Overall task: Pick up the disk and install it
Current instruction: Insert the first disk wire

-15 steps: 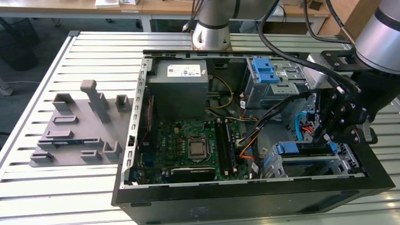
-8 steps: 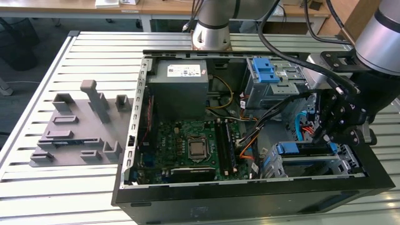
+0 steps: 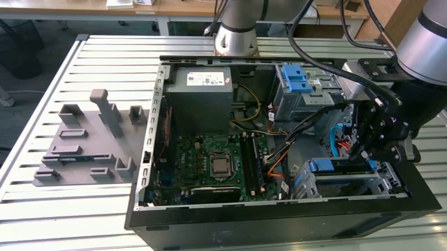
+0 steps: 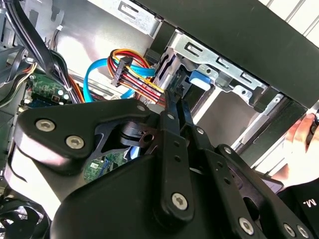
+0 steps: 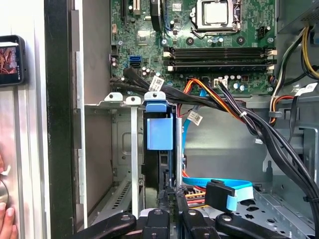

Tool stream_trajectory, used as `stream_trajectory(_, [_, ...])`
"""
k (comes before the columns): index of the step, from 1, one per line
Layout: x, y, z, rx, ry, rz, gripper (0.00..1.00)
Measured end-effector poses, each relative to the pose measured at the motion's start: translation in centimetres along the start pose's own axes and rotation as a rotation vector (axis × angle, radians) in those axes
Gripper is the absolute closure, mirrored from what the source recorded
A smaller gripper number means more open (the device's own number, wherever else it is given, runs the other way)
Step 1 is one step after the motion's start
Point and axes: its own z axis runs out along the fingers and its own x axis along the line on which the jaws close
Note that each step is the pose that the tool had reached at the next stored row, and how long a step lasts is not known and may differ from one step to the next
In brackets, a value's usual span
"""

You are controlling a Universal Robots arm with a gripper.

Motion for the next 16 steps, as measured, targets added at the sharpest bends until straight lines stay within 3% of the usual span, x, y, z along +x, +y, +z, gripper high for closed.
stream_trajectory(16, [0.26,-0.17,0.15,-0.0004,-0.0001,0.005,0.83])
